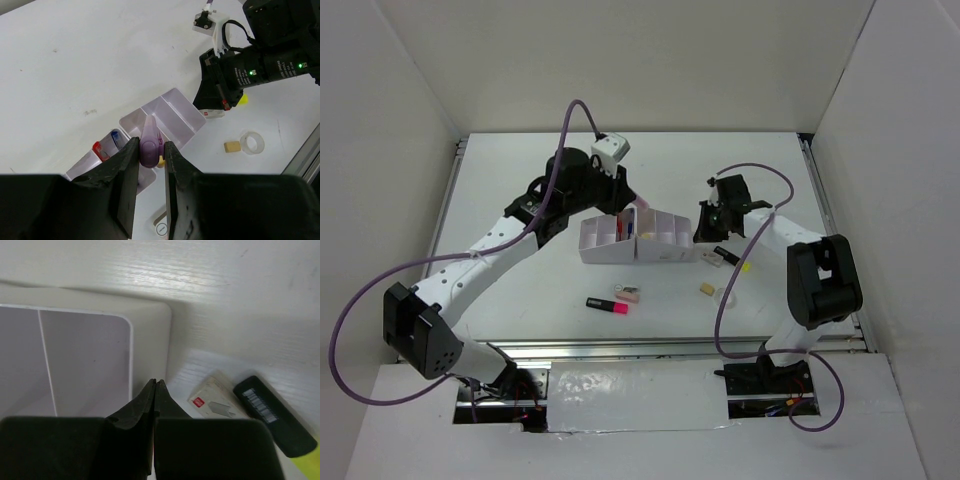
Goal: Sort the stationery into containers
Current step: Place the stationery in the storage box, then pick up the pen from the center of the board.
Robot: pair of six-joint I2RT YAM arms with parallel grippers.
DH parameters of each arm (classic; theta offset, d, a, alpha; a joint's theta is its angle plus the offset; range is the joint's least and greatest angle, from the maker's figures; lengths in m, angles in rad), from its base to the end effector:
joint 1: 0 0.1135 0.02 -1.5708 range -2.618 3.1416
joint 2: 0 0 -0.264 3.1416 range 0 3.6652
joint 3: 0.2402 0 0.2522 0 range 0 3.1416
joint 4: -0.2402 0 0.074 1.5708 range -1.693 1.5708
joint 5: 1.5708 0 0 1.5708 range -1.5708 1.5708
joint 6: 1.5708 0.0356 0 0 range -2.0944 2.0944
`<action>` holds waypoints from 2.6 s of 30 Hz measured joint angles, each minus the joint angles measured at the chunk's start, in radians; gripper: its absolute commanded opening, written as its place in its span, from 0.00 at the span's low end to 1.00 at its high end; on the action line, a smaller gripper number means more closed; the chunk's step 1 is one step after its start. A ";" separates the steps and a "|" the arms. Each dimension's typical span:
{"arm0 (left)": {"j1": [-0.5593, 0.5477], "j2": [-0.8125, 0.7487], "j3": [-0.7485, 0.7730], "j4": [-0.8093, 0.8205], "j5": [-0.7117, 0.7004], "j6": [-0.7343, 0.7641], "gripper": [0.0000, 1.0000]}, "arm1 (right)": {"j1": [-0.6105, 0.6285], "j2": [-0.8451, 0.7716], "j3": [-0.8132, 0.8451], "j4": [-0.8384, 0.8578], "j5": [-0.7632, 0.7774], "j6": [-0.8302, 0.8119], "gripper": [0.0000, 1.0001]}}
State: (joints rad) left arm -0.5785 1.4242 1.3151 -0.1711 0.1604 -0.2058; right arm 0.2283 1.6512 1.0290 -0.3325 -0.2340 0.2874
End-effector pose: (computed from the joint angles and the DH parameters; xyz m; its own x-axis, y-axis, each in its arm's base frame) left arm 0.2785 -0.1887 0.3775 -0.3632 -0.0037 -0.9317 0.6069 0.7578 -0.2396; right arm 0.3274 0.0845 0.1940 -0.8618 0.0829 -0.5005 -0.1109 0.9319 0.3453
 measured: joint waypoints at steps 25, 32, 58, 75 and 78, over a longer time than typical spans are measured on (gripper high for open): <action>-0.093 0.171 0.159 -0.177 -0.101 0.086 0.03 | -0.037 -0.048 0.038 -0.048 -0.015 -0.016 0.46; -0.108 0.221 0.169 -0.215 -0.135 0.102 0.09 | -0.058 -0.157 0.105 -0.103 -0.012 -0.129 0.45; -0.067 0.043 0.188 -0.224 0.049 0.128 0.89 | -0.240 -0.210 -0.031 -0.302 0.050 -0.633 0.49; 0.047 -0.043 0.074 -0.248 0.258 0.131 0.99 | -0.131 0.024 -0.041 -0.288 0.156 -0.753 0.45; 0.060 -0.067 0.057 -0.247 0.275 0.131 0.99 | -0.113 0.044 -0.034 -0.286 0.171 -0.758 0.40</action>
State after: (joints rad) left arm -0.5182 1.3575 1.3724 -0.4183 0.4351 -0.0750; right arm 0.1154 1.6951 0.9947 -0.6189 -0.0628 -0.4709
